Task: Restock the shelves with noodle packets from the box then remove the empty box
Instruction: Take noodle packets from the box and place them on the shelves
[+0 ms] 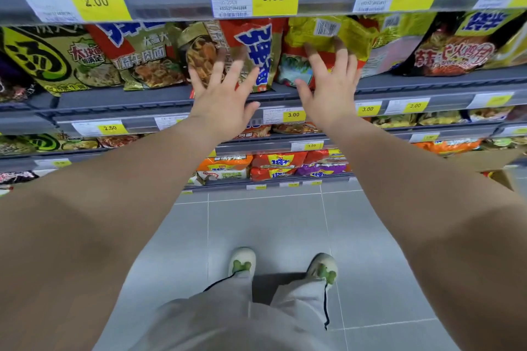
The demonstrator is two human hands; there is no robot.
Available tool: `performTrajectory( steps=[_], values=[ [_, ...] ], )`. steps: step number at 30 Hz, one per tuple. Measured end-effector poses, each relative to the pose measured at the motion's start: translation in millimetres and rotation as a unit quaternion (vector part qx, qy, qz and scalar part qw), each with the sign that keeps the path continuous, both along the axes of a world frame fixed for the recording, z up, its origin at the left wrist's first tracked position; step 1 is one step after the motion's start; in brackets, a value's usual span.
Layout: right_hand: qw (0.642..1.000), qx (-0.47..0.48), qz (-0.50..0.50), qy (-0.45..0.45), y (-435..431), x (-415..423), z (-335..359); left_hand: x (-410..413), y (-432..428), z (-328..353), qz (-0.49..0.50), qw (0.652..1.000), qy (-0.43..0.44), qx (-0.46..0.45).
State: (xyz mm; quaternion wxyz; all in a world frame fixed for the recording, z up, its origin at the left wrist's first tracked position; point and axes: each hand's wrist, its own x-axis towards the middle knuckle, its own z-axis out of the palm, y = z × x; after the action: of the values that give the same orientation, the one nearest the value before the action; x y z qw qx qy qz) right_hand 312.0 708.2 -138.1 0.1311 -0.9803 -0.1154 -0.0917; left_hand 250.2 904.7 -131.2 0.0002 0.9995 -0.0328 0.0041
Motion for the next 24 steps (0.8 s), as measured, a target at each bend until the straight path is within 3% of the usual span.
performTrajectory(
  steps=[9, 12, 15, 24],
  values=[
    [0.999, -0.036, 0.039, 0.013, -4.1, -3.8, -3.6, 7.4, -9.3, 4.1, -0.038, 0.999, 0.017, 0.001],
    [0.998, -0.045, 0.024, 0.033, -4.1, -16.7, 10.3, -2.3, -1.8, 15.9, -0.043, 0.999, -0.020, -0.015],
    [0.999, -0.004, 0.025, 0.025, -13.0, -40.6, 27.8, -15.5, -7.3, 25.7, -0.066, 0.995, -0.067, -0.030],
    [0.989, 0.116, -0.071, 0.064, -118.4, -147.4, 63.4, -57.2, -105.9, 63.3, -0.214, 0.971, -0.025, -0.106]
  ],
)
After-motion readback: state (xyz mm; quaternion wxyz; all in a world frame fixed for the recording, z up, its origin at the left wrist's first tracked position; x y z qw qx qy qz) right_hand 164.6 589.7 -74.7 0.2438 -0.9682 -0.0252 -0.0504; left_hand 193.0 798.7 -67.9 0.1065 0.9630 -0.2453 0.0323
